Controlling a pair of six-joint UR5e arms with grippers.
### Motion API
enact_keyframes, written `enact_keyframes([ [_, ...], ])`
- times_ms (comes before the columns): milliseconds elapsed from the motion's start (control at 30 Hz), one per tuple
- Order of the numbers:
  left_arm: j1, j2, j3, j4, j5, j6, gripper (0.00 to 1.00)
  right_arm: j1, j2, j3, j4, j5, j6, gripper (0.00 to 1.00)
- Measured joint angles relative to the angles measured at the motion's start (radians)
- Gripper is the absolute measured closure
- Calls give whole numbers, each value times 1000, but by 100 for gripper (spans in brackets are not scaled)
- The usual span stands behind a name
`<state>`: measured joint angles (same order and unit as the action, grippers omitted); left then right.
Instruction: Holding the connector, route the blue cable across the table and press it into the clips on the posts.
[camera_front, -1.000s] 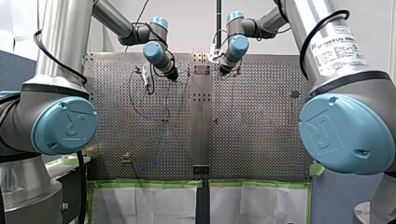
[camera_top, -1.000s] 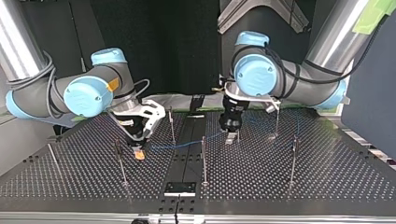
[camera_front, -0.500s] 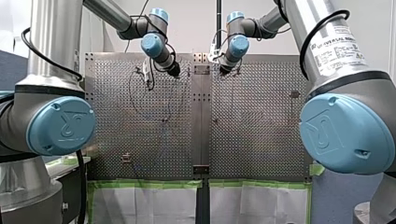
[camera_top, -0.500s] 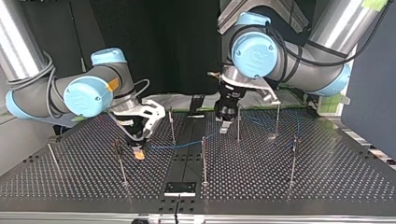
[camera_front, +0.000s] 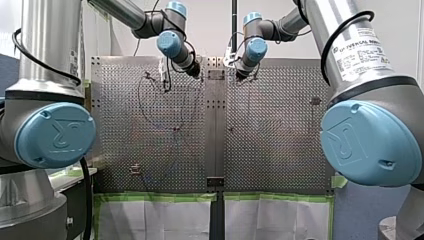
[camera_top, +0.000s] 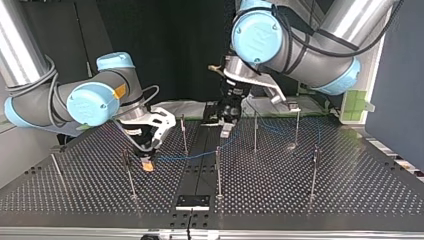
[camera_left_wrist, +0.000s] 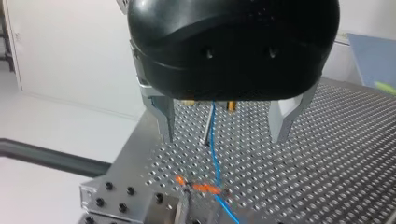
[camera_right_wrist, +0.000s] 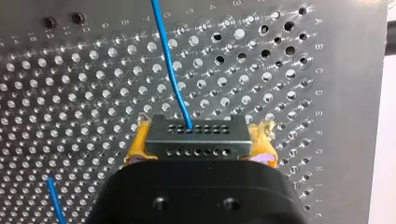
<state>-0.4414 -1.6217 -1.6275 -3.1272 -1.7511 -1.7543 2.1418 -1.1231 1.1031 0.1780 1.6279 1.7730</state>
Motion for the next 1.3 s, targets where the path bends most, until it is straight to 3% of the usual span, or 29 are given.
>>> enact_keyframes([
  [267, -70, -8, 19, 53, -70, 9, 0, -1, 0, 0, -1, 1, 0, 100],
  [500, -125, -62, 65, 52, -135, 18, 0, -3, 0, 0, -2, 0, 0, 100],
  [900, -127, -151, 155, 72, -225, 17, 0, -5, 0, 0, 0, 0, 0, 100],
  [1300, -135, -219, 226, 70, -221, 16, 0, -5, 0, 0, -1, 0, 0, 100],
])
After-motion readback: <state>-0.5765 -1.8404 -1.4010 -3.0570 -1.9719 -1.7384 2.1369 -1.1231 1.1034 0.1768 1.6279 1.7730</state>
